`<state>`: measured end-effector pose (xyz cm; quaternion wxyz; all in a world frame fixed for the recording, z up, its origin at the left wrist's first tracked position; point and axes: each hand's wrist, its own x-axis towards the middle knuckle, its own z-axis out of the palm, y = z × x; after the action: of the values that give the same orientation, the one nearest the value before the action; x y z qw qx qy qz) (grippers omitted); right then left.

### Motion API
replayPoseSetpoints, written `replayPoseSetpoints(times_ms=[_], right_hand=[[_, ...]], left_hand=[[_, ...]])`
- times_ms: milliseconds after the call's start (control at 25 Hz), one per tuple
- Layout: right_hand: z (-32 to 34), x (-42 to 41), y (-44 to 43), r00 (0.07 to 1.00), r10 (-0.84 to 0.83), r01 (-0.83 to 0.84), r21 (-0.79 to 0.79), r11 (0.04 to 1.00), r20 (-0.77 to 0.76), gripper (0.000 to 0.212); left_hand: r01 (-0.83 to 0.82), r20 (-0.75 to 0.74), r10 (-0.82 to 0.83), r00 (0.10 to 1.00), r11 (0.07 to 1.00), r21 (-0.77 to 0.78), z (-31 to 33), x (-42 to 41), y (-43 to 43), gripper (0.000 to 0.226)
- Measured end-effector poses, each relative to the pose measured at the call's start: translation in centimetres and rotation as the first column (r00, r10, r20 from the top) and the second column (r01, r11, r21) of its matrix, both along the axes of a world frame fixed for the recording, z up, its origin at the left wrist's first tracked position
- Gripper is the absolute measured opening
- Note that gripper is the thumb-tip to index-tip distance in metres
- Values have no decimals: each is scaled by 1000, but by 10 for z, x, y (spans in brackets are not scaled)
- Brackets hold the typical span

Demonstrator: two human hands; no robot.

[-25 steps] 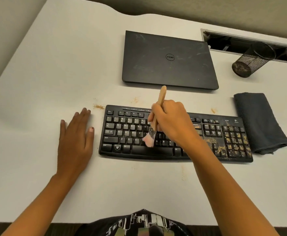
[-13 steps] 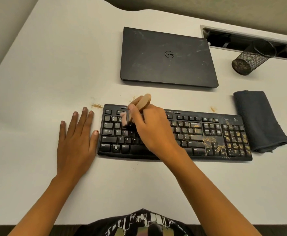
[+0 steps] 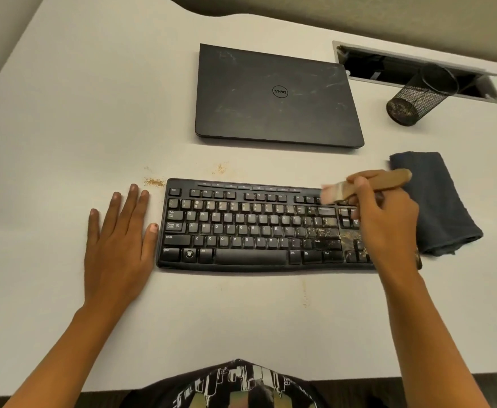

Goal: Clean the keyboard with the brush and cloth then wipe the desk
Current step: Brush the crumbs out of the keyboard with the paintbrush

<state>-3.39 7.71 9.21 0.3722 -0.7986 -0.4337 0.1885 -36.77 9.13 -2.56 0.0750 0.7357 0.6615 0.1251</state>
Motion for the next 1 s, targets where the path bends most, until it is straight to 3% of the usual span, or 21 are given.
replayPoseSetpoints(times_ms=[80, 160, 280, 360, 480, 560, 640, 720, 800, 920, 1000], right_hand=[[-7, -9, -4, 972, 161, -164, -4, 987, -172, 21], [-14, -4, -5, 960, 179, -196, -62, 979, -218, 19], [-11, 23, -10, 996, -71, 67, -71, 995, -61, 22], [-7, 26, -17, 993, -103, 104, -22, 994, 49, 24], [-11, -1, -28, 970, 155, -157, 5, 988, -185, 18], [-15, -4, -36, 939, 199, -209, -5, 978, -280, 15], [-14, 7, -39, 975, -3, 4, 6, 1000, -221, 13], [-9, 12, -43, 982, -188, 188, 51, 981, -5, 16], [-6, -6, -43, 997, -80, 78, 120, 990, 9, 17], [-12, -32, -45, 961, 218, -209, 70, 975, -172, 14], [-15, -22, -45, 960, 154, -152, 29, 988, -235, 13]], left_hand=[[-1, 1, 1, 1000, 1000, 6, 1, 0, -1, 60], [-3, 8, 3, 1000, 1000, 6, 1, 1, -1, 60], [-5, 7, 5, 1000, 1000, 10, 1, 2, 0, 61], [-7, 3, 7, 1000, 1000, 11, 1, 2, -1, 61], [-8, 8, 8, 1000, 1000, 10, 1, 1, -1, 61], [-7, 14, 6, 1000, 1000, 11, 1, 2, -1, 61], [-9, 17, 8, 1000, 1000, 13, 1, 2, -1, 60], [-11, 13, 11, 1000, 1000, 18, 1, 1, 0, 60], [-9, 6, 9, 1000, 1000, 27, 1, 1, 0, 60], [-10, 17, 9, 1000, 1000, 30, 1, 1, 0, 60], [-10, 18, 9, 1000, 999, 31, 0, 2, 0, 60]])
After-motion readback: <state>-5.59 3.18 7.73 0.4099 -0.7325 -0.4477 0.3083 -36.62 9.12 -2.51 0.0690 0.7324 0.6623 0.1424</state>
